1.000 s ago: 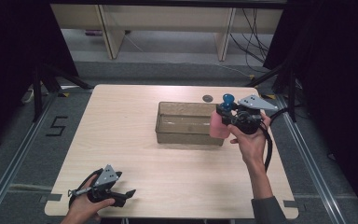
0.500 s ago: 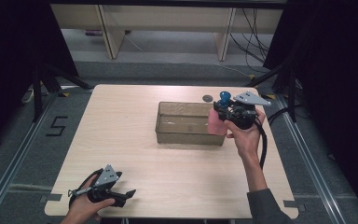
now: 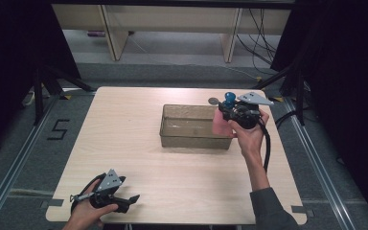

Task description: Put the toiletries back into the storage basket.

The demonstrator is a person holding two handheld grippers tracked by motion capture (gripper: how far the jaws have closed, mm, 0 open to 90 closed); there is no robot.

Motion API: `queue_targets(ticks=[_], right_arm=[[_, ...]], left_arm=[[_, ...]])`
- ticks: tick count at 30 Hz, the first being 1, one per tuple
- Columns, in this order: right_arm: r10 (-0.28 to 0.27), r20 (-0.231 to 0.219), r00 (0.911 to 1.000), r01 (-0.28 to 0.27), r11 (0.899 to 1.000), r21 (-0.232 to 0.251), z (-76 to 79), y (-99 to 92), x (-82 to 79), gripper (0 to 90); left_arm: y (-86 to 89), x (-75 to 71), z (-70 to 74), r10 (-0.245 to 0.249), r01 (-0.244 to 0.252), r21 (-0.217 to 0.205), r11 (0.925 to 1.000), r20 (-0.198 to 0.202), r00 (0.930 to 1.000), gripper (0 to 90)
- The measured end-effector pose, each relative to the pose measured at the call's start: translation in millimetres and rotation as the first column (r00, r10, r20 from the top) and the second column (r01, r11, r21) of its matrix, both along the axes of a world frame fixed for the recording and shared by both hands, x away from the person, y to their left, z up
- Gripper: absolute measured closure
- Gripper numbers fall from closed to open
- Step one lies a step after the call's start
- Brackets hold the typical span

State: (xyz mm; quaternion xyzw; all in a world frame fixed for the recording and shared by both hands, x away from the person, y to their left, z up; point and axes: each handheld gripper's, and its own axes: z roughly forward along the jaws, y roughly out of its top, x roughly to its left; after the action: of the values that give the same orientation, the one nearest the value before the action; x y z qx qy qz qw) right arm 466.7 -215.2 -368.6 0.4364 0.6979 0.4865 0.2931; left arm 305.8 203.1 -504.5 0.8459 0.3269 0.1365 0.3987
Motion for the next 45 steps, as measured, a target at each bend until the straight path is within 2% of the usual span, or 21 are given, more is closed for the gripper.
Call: queue_targets(ticks=[4,7,9,12,13,14,16,17,18,19,20,22,26,27,29,30,35,39,42,44,45], right_arm=[[-0.003,0.006,1.0,0.004,1.0,-0.013,-1.6,-0.2,1.9,53.3],[-0.013,-0.007,0.9999,0.013,1.0,0.004,-4.6,1.7,2.9,53.3],[-0.003,-0.011,0.9999,0.003,1.0,-0.012,-7.2,1.0,5.3,53.3],[-0.008,-0.023,0.9997,0.008,1.0,-0.005,-9.0,1.8,5.6,53.3],[-0.016,-0.027,0.9995,0.016,1.0,0.001,-9.8,2.9,5.4,53.3],[-0.014,-0.025,0.9996,0.014,1.0,-0.004,-10.0,2.4,5.9,53.3],[-0.01,-0.01,0.9999,0.01,1.0,-0.022,-12.5,0.2,8.4,53.3],[-0.01,-0.019,0.9998,0.01,1.0,-0.017,-13.2,0.4,8.5,53.2],[-0.01,-0.019,0.9998,0.01,1.0,-0.017,-13.2,0.4,8.5,53.2],[-0.019,-0.039,0.9991,0.019,1.0,-0.003,-15.3,1.6,8.2,53.3],[-0.019,-0.039,0.9991,0.019,1.0,-0.003,-15.3,1.6,8.2,53.3],[-0.016,-0.02,0.9997,0.015,0.999,-0.031,-17.3,-0.7,10.7,53.3],[-0.023,-0.04,0.9989,0.022,1.0,-0.015,-21.1,0.0,11.5,53.3],[-0.018,-0.049,0.9986,0.018,1.0,-0.005,-22.2,0.9,11.6,53.3],[-0.013,-0.04,0.9991,0.013,1.0,-0.015,-22.7,-0.1,12.9,53.3],[-0.022,-0.037,0.9991,0.021,1.0,-0.022,-23.0,0.4,12.3,53.3],[-0.019,-0.046,0.9988,0.018,1.0,-0.017,-25.5,0.7,12.0,53.3],[-0.014,-0.053,0.9985,0.011,0.999,-0.041,-27.3,-0.1,11.6,53.3],[-0.009,-0.059,0.9982,0.008,0.999,-0.032,-28.7,0.4,11.8,53.3],[-0.007,-0.059,0.9982,0.006,1.0,-0.028,-29.4,0.5,11.7,53.3],[-0.006,-0.062,0.9981,0.004,0.999,-0.033,-29.5,0.2,11.5,53.3]], left_arm=[[-0.3,-0.2,-0.4,0.005,-0.005,0.0,1.0,0.006,1.0,15.4],[-0.4,-0.2,-0.3,0.005,-0.005,-0.001,1.0,0.006,1.0,15.3],[-0.4,-0.2,-0.3,0.005,-0.005,-0.001,1.0,0.006,1.0,15.4],[-0.3,-0.3,-0.2,0.004,-0.004,0.0,1.0,0.006,1.0,15.4],[1.1,0.8,0.6,-0.004,0.003,0.025,0.9997,0.016,0.9999,15.4],[1.4,1.2,0.8,-0.006,0.005,0.028,0.9996,0.022,0.9997,15.4],[1.3,1.2,0.6,-0.004,0.004,0.027,0.9996,0.02,0.9998,15.4],[-0.4,-0.4,-0.3,0.004,-0.004,-0.001,1.0,0.005,1.0,15.4],[-0.4,-0.4,-0.3,0.004,-0.004,-0.001,1.0,0.005,1.0,15.4],[1.3,1.4,0.7,-0.007,0.006,0.029,0.9996,0.022,0.9997,15.3],[1.3,1.4,0.7,-0.007,0.006,0.029,0.9996,0.022,0.9997,15.4],[1.2,1.1,0.5,-0.004,0.003,0.025,0.9997,0.019,0.9998,15.4],[1.6,1.3,0.8,-0.005,0.005,0.025,0.9997,0.022,0.9997,15.4],[-0.2,-0.4,-0.1,0.007,-0.007,-0.006,1.0,0.007,1.0,15.4],[-0.2,-0.3,-0.1,0.006,-0.006,-0.006,1.0,0.008,1.0,15.4],[1.7,1.2,0.8,-0.004,0.003,0.023,0.9997,0.023,0.9997,15.4],[2.1,1.2,1.3,-0.003,0.003,0.022,0.9998,0.026,0.9997,15.4],[2.0,0.9,1.3,-0.001,0.001,0.017,0.9998,0.025,0.9997,15.4],[2.8,1.8,1.9,-0.012,0.011,0.028,0.9995,0.034,0.9994,15.4],[2.2,0.8,1.5,-0.001,0.001,0.017,0.9999,0.024,0.9997,15.4],[2.6,2.0,1.5,-0.005,0.004,0.032,0.9995,0.04,0.9992,15.4]])
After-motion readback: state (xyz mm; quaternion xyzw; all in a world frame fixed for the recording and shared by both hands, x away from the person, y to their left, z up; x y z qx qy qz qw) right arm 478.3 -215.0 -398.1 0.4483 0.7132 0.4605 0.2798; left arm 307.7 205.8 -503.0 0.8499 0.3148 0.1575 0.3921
